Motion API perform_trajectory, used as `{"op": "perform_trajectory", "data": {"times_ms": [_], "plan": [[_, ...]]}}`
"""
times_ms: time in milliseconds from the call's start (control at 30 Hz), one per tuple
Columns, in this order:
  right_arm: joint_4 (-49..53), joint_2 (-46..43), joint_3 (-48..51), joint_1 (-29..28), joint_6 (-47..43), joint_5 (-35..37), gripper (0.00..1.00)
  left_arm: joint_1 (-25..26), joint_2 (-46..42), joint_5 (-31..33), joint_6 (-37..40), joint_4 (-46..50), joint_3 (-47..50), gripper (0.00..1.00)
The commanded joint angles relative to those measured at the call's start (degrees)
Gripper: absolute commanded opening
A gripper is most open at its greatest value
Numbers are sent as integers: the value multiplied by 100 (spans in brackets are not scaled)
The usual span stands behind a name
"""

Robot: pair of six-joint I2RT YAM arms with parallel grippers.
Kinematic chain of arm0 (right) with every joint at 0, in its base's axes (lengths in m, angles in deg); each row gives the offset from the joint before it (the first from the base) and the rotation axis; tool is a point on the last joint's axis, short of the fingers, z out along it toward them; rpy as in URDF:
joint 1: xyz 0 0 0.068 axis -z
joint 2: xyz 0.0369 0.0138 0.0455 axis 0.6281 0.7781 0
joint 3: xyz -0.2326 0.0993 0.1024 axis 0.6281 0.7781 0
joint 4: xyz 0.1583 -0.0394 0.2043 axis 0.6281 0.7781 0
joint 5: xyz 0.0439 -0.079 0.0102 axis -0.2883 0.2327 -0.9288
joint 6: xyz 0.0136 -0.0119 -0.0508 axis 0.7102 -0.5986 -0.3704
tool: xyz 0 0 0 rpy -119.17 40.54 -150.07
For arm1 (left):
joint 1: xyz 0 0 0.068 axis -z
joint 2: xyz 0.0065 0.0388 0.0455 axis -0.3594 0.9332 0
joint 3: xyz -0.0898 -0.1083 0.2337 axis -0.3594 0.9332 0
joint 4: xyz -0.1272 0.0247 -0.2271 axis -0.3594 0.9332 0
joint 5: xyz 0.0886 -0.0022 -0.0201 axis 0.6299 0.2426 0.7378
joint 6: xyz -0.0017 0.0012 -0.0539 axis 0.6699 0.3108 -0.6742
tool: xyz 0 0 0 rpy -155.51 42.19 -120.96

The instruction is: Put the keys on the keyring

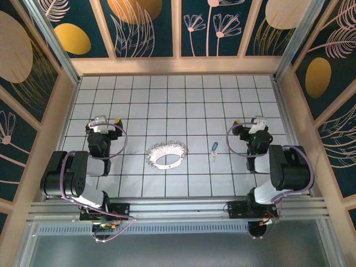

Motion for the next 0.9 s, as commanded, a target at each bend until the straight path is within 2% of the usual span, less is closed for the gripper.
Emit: {"op": "perform_trajectory", "data": {"times_ms": [0, 400, 500, 567, 733, 833, 867], "plan": [[-132, -28, -103, 50, -77, -103, 99, -39, 4, 11, -75, -77, -48, 99], [-130, -27, -106, 103, -48, -204, 99, -40, 11, -2, -84, -15, -87, 99], [-96, -113, -101, 105, -11, -97, 99, -36, -49, -19, -52, -20, -68, 93], [336, -504, -170, 113, 72, 110, 99, -32, -277, -116, -11, 561, -308, 89], [1903, -1344, -633, 122, 440, 687, 99, -32, -718, -66, -23, 1888, -879, 89], [2910, -1776, -972, 179, 1201, 1120, 99, -32, -1031, -39, -133, 2220, -957, 90], [3270, -1886, -1089, 226, 1467, 1177, 99, -32, -1150, -85, -197, 2325, -975, 93]]}}
